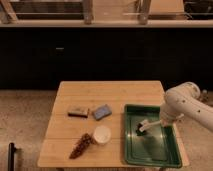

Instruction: Wipe tray with brush

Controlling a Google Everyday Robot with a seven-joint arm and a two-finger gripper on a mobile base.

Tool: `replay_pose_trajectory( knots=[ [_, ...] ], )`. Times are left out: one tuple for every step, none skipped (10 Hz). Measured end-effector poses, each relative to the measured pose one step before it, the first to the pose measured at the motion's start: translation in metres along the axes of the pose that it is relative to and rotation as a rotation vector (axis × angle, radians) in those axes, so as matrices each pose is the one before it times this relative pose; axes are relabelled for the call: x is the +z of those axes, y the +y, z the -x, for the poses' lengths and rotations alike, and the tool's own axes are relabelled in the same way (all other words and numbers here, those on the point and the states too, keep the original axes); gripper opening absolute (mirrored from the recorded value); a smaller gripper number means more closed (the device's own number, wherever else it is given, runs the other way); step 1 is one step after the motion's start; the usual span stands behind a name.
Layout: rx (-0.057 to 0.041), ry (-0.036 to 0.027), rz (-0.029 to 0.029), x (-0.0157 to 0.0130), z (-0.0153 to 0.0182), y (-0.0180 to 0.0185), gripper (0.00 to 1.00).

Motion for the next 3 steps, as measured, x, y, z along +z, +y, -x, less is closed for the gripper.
replay_pose_trajectory(
  knots=[
    [-0.01357, -0.00997, 0.00318, 0.00011, 0.00524, 0.00132, 0.0],
    [-0.0054, -0.00988, 0.00384, 0.00117, 0.00243, 0.00222, 0.0],
    [0.0005, -0.00483, 0.00937, 0.00286, -0.00174, 0.00633, 0.0]
  ],
)
